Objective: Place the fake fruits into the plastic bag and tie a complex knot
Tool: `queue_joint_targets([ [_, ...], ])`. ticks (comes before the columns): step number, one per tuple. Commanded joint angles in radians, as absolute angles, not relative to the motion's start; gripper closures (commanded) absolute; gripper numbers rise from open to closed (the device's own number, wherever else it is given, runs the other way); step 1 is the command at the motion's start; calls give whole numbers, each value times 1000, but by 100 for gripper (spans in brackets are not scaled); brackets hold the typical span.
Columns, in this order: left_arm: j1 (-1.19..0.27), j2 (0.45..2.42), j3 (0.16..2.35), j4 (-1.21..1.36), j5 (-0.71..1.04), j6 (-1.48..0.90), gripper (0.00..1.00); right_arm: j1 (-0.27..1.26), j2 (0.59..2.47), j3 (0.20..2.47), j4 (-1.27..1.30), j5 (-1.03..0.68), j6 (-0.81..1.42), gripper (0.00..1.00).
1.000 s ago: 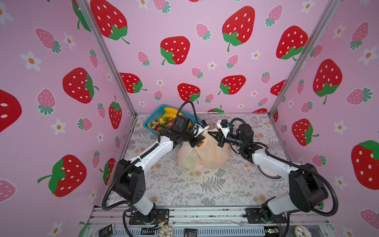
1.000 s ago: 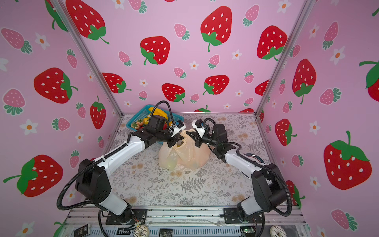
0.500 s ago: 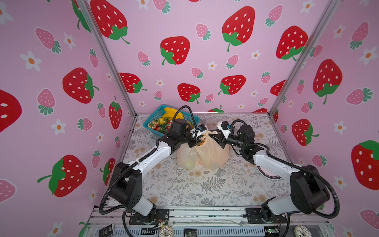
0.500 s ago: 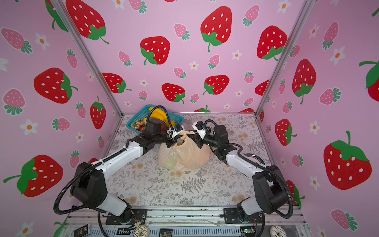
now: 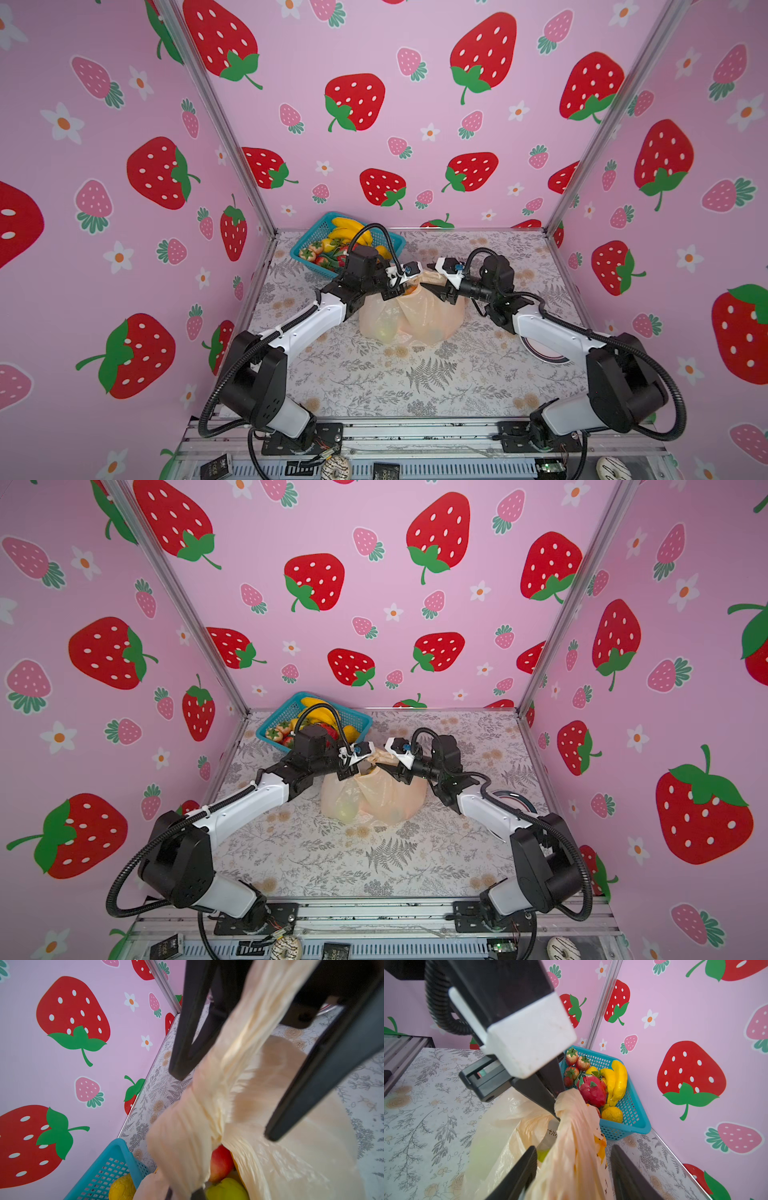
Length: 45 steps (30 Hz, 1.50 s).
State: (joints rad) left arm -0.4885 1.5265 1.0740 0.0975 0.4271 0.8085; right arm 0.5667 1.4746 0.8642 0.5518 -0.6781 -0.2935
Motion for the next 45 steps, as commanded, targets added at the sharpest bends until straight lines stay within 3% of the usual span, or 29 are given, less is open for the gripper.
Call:
queue_joint_targets([
  [1,-493,1497,1068,139,454,867,100,567,1506,866,603,-714,-358,41],
  [23,-504,1503,1066,125,435,930,100,571,1618,978,583,-719,-396,63],
  [33,-504,1509,1070,104,407,923,100,583,1616,980,561,-675,-413,95],
  [35,-504,1510,1083,65,391,911,90,589,1614,982,550,-649,-414,100],
  [40,-495,1494,1080,0,332,887,75,590,1595,970,545,-603,-420,100],
  [45,-472,1475,1048,6,333,886,66,591,1579,966,545,-608,-414,100],
])
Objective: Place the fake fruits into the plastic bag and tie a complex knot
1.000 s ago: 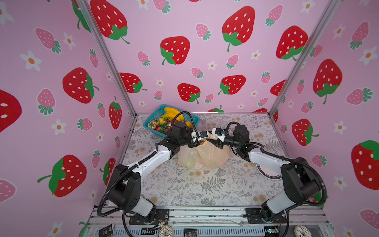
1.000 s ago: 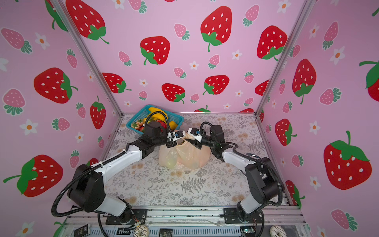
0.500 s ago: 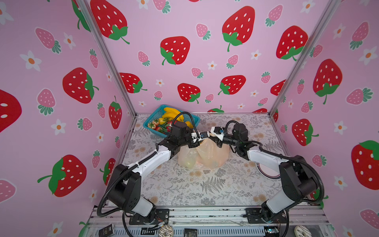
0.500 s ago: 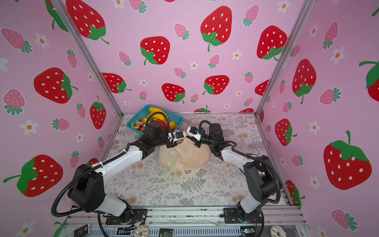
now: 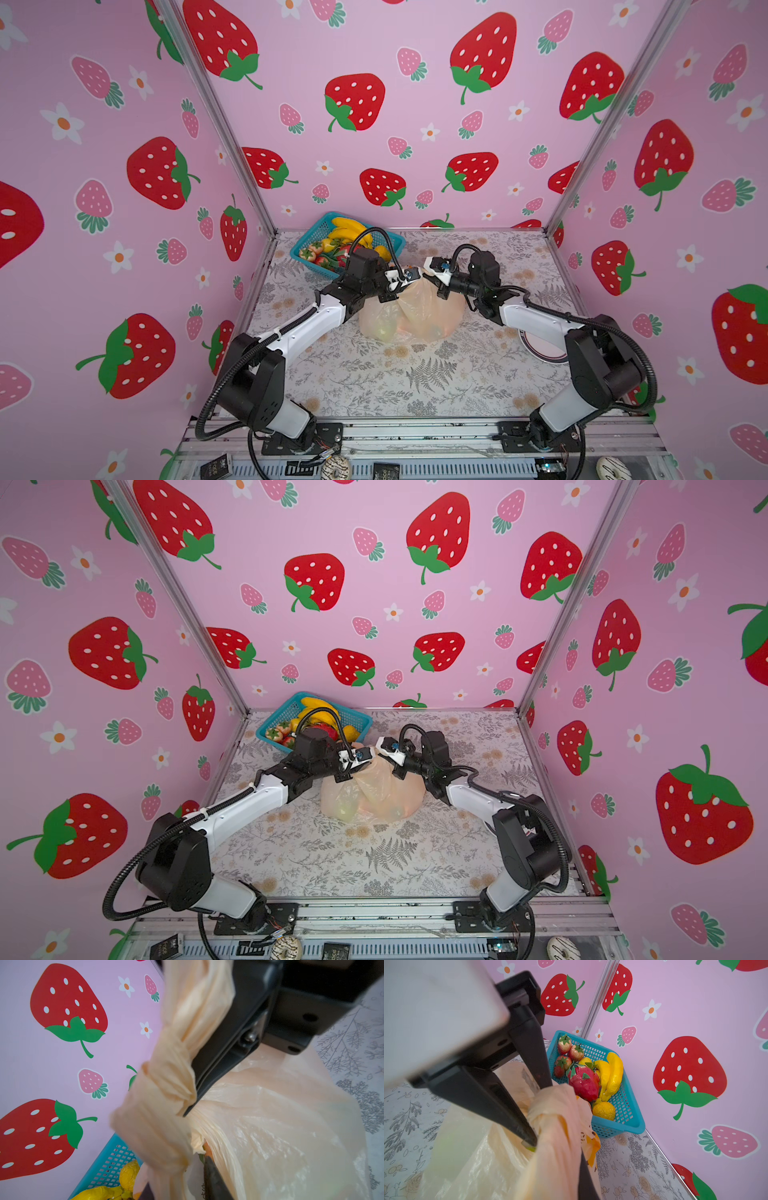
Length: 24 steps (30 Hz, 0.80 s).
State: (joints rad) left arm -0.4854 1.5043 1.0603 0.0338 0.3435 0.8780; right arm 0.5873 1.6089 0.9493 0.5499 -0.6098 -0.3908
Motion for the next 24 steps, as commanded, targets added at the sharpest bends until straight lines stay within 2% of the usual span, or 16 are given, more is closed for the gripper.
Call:
queue_joint_targets([
  [1,-469,1478,1047,4,328,887,66,591,1579,966,545,-612,-410,100],
  [6,-464,1504,1058,18,315,877,68,590,1570,955,555,-618,-401,100],
  [9,-463,1507,1071,19,320,846,79,591,1566,942,565,-597,-402,100],
  [13,-462,1481,1081,8,360,791,99,593,1549,929,575,-548,-423,100],
  [24,-459,1451,1114,-18,410,610,100,653,1517,905,586,-323,-523,100],
])
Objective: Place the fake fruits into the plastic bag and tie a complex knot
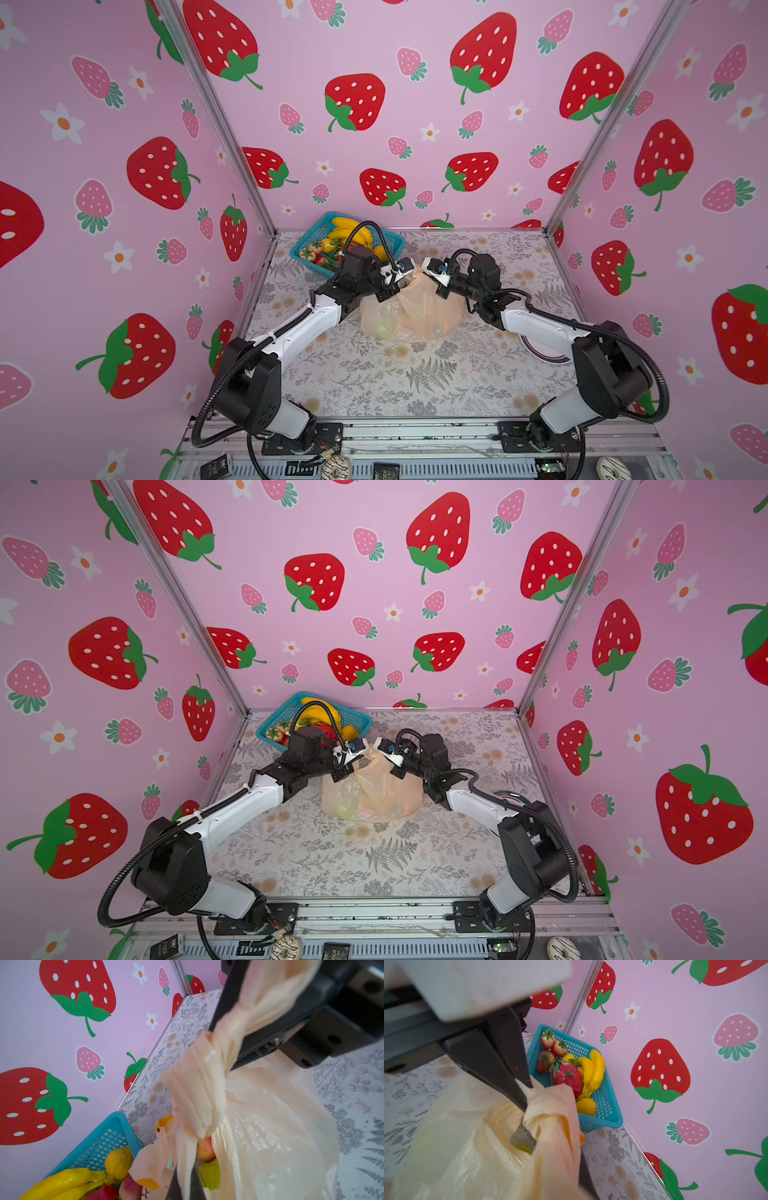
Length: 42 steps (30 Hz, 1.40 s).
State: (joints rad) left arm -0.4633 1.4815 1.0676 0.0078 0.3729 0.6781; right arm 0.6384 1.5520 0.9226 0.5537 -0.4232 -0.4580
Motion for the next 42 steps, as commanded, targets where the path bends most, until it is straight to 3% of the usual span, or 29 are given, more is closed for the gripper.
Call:
queue_joint_targets([
  [1,-459,1446,1113,-23,406,593,100,660,1513,902,597,-289,-530,100],
  [13,-460,1408,1116,-3,495,133,100,765,1517,840,796,62,-583,100],
  [20,-492,1366,1053,98,493,-110,100,779,1528,810,904,146,-546,100],
  [30,-633,1398,1058,216,369,-283,100,762,1556,805,942,33,-413,100],
  [40,-724,1489,1020,354,266,-343,100,643,1476,724,910,-325,-308,100],
  [42,-725,1502,1004,383,267,-335,90,618,1469,703,914,-399,-279,100],
])
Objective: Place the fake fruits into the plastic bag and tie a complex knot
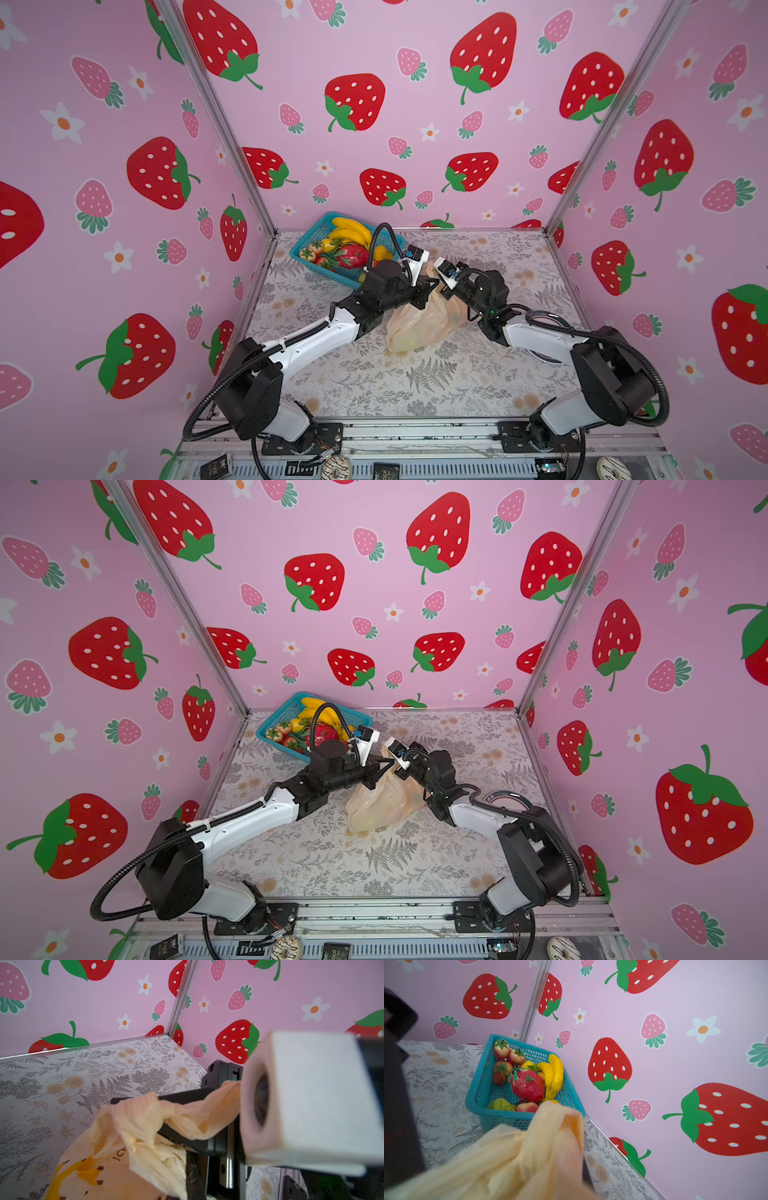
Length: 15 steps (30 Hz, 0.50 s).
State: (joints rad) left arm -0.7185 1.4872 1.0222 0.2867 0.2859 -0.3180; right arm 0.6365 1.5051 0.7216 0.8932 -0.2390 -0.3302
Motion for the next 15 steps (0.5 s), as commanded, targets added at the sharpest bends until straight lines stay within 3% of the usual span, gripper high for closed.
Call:
queue_joint_targets([
  [1,-724,1504,994,393,274,-321,85,605,1470,693,924,-436,-261,100],
  [5,-720,1463,963,364,287,-206,68,567,1482,680,954,-532,-213,100],
  [11,-669,1313,910,243,339,-39,50,540,1501,692,961,-590,-193,100],
  [15,-594,1239,881,207,420,-13,46,534,1506,702,961,-612,-187,100],
])
